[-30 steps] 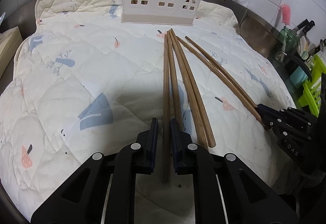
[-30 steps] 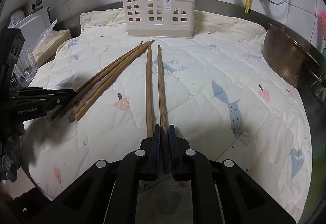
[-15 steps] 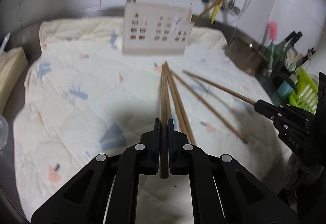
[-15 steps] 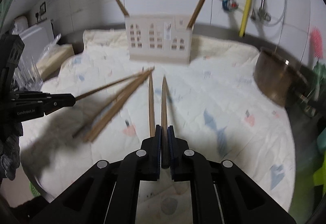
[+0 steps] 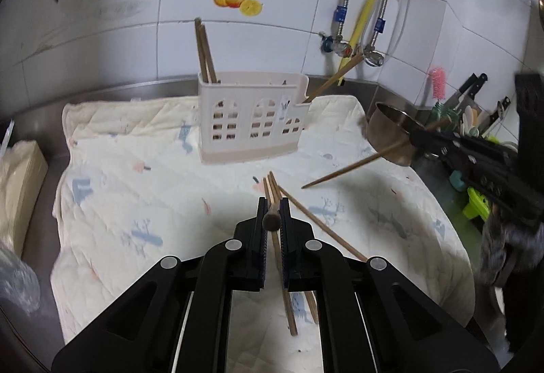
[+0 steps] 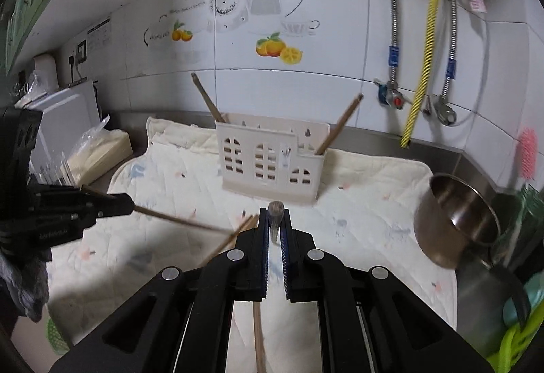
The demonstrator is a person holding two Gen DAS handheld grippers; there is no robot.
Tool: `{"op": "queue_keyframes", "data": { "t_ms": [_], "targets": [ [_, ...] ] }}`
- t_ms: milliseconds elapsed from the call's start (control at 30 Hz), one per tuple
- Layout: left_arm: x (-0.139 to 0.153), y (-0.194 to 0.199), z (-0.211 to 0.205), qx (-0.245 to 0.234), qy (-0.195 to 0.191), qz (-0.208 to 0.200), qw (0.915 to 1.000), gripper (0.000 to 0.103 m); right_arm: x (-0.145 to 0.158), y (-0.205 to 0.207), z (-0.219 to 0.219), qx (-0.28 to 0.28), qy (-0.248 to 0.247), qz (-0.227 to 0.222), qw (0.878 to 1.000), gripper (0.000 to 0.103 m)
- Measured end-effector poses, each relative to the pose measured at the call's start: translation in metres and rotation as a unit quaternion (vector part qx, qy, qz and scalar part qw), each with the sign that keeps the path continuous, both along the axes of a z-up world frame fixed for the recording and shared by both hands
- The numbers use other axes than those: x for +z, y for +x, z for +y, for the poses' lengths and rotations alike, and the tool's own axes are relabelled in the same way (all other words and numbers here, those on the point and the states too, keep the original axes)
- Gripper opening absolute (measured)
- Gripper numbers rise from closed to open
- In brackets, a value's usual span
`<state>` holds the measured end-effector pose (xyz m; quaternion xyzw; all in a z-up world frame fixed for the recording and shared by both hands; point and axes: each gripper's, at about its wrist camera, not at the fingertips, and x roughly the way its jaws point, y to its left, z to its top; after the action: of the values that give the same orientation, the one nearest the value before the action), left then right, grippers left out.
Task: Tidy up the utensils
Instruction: 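Lift both held chopsticks upright and lower them into the white holder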
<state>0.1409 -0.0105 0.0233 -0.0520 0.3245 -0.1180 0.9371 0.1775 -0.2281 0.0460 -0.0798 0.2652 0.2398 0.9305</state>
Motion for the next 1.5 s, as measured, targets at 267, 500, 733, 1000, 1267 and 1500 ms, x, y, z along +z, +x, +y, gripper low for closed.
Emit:
{"op": "queue_keyframes", "data": {
  "t_ms": [267, 500, 733, 1000, 1267, 1500],
  "targets": [
    [0.031, 0.029, -0.001, -0.018, 0.01, -0.012, 0.9997, 0.005, 0.046, 0.042, 0.008, 0.015, -0.005, 0.007, 1.0, 0.007],
    [0.074, 0.049, -0.001, -0.028, 0.015, -0.042, 0.9986, 0.005, 0.087, 0.071, 0.011, 0.018, -0.015, 0.004, 1.0, 0.007],
    [0.132, 0.064, 0.0, -0.012, 0.028, -0.105, 0.994, 0.005, 0.12, 0.088, 0.009, 0.007, -0.013, -0.01, 1.0, 0.007],
    [0.157, 0.099, 0.008, 0.03, 0.044, -0.141, 0.9886, 0.005, 0.132, 0.111, 0.01, 0.0, -0.009, -0.006, 1.0, 0.007],
    [0.131, 0.137, 0.02, 0.055, 0.041, -0.113, 0.9912, 0.005, 0.123, 0.126, 0.014, 0.006, -0.012, 0.008, 1.0, 0.007],
    [0.104, 0.157, 0.028, 0.053, 0.017, -0.069, 0.9961, 0.005, 0.106, 0.14, 0.019, 0.006, -0.016, 0.028, 0.999, 0.007]
  ]
}}
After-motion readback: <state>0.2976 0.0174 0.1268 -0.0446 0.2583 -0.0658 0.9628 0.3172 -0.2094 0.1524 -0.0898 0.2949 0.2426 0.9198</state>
